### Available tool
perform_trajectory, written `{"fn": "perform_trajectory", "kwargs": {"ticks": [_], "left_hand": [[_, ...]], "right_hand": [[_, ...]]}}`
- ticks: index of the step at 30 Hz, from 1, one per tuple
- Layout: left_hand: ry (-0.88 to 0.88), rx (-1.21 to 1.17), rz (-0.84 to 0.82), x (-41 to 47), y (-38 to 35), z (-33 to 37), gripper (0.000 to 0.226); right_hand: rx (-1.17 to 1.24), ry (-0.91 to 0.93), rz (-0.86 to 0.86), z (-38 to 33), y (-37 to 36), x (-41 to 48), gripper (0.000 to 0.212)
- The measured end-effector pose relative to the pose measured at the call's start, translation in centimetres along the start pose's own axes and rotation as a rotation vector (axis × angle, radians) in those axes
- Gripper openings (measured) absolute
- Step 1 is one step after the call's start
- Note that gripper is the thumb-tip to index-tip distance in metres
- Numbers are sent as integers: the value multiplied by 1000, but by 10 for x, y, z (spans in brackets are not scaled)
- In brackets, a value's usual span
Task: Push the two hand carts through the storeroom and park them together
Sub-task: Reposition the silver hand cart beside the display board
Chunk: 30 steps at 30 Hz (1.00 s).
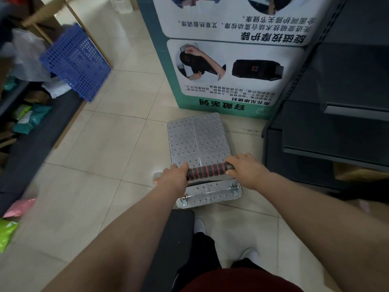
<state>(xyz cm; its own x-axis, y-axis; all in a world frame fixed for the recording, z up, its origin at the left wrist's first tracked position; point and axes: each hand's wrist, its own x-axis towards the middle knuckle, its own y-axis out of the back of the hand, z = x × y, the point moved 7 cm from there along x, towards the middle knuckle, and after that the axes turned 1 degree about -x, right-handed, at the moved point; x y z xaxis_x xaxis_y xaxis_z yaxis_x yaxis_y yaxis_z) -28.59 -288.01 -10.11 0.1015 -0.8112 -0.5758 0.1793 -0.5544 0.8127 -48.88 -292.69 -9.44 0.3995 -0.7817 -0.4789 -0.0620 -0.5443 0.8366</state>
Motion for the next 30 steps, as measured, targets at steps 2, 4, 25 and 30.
{"fn": "perform_trajectory", "kwargs": {"ticks": [2, 4, 25, 30], "left_hand": [[-25, -29, -5, -5, -2, 11, 34], [-65, -70, 3, -12, -5, 24, 39], [-320, -142, -2, 0, -9, 96, 37], [-397, -141, -9, 16, 2, 103, 35]], "right_hand": [[11, -11, 10, 7, -7, -12, 28], [13, -23, 35, 14, -13, -24, 30], [176, -197, 164, 75, -12, -70, 32], [202, -268, 204, 79, -9, -64, 30]]}}
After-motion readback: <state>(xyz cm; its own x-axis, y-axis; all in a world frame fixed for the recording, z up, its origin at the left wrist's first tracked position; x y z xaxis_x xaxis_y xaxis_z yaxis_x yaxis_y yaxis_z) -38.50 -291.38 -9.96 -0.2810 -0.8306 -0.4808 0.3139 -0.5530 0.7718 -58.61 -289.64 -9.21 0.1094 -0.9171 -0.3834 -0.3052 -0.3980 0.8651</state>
